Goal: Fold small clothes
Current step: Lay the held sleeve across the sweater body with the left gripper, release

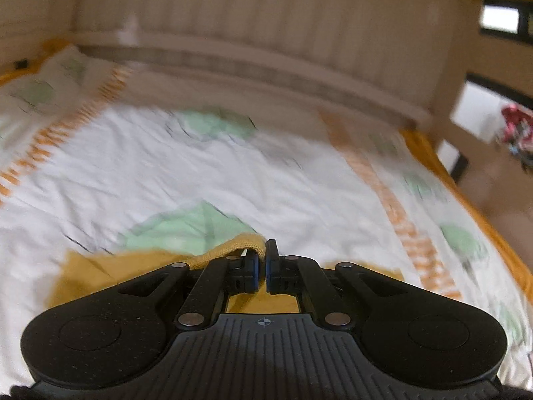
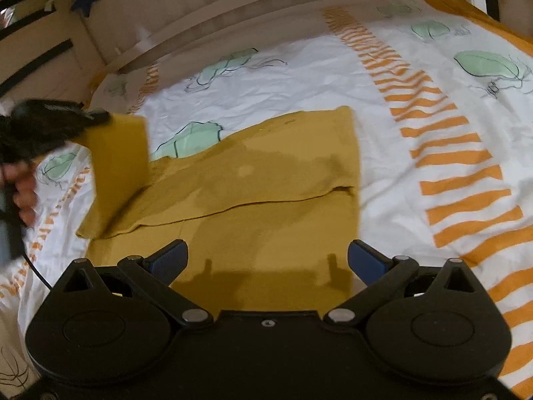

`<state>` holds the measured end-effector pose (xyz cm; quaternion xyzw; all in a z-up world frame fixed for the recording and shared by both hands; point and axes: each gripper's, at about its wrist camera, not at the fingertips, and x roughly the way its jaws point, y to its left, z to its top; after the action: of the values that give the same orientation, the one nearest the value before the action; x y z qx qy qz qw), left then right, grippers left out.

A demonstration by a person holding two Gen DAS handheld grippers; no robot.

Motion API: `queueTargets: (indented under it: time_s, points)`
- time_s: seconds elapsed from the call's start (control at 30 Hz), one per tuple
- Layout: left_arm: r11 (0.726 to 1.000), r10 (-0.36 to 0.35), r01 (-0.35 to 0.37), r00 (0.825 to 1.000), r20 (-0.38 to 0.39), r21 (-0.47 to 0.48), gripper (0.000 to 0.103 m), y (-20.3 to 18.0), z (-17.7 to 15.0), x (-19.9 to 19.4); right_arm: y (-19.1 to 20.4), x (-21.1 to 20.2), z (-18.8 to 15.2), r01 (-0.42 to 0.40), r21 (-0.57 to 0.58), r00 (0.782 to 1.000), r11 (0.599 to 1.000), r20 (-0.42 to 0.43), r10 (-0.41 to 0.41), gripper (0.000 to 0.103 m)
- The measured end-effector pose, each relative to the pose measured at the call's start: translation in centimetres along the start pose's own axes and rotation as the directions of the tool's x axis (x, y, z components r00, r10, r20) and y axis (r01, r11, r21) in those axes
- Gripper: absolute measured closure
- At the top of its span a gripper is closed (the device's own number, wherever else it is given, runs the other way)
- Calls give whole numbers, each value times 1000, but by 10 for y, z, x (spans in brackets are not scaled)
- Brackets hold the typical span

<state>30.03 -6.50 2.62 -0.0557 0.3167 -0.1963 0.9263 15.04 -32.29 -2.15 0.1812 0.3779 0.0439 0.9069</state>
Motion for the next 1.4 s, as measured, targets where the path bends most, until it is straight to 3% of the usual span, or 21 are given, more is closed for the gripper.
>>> queueTargets:
  time_s: [0.27, 0.4, 0.47, 0.6, 0.77, 0.9, 1.1, 1.27, 1.37, 1.4]
  points:
    - [997, -62, 66, 987, -148, 28, 95, -40, -39, 40, -22, -10, 10, 12, 55, 1000, 998, 24, -14, 1]
    - [974, -215, 223, 962, -168, 29, 72, -48, -43, 38, -28, -11, 13, 27, 63, 999, 998, 31, -29, 1]
    - [956, -271, 286, 945, -182, 65, 69, -60, -43, 39, -31, -9, 13, 41, 71, 999, 997, 31, -44, 1]
    - [945, -276, 299, 947, -165, 136, 68, -66, -45, 24, -38, -8, 15, 60, 87, 997, 994, 35, -63, 1]
    - [965, -206, 226, 967, -153, 130, 67, -40, -50, -1, -38, -6, 14, 69, 76, 997, 995, 39, -72, 1]
    - [989, -82, 100, 984, -160, 107, 67, 1, -60, -22, -35, -3, 11, 59, 41, 997, 997, 54, -61, 1]
    - [989, 129, -113, 974, -187, 92, 67, 67, -84, -36, -25, 5, 6, -41, 7, 996, 999, 77, 40, 1]
    - [975, 198, -215, 956, -218, -54, 67, 118, -100, -30, -5, 17, 3, -54, -10, 995, 998, 86, 55, 1]
    - [973, 157, -188, 965, -209, -133, 67, 135, -105, -24, 12, 27, 4, -30, -83, 995, 996, 91, 38, 2]
    - [970, 157, -190, 966, -207, -151, 67, 136, -104, -24, 17, 32, 7, -20, -95, 996, 995, 90, 29, 7]
